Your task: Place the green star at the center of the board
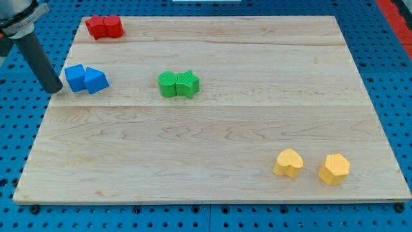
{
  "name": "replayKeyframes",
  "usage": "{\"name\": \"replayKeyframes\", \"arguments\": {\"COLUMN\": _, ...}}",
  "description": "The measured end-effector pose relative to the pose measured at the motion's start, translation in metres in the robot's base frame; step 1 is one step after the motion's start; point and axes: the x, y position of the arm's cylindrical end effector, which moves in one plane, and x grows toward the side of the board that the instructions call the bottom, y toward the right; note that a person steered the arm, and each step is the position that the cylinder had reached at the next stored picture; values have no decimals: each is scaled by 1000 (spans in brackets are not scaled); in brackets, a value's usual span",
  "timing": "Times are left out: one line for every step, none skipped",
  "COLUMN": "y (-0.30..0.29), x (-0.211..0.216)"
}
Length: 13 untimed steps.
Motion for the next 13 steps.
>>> {"name": "replayKeyframes", "arguments": {"y": -8, "x": 0}}
{"name": "replayKeyframes", "arguments": {"y": -6, "x": 8}}
{"name": "replayKeyframes", "arguments": {"y": 28, "x": 35}}
{"name": "replayKeyframes", "arguments": {"y": 76, "x": 43}}
{"name": "replayKeyframes", "arguments": {"y": 147, "x": 42}}
{"name": "replayKeyframes", "arguments": {"y": 200, "x": 21}}
{"name": "replayKeyframes", "arguments": {"y": 211, "x": 1}}
{"name": "replayKeyframes", "arguments": {"y": 224, "x": 0}}
{"name": "replayKeyframes", "arguments": {"y": 225, "x": -8}}
{"name": "replayKeyframes", "arguments": {"y": 227, "x": -15}}
{"name": "replayKeyframes", "arguments": {"y": 233, "x": -16}}
{"name": "replayKeyframes", "arguments": {"y": 236, "x": -16}}
{"name": "replayKeyframes", "arguments": {"y": 236, "x": -16}}
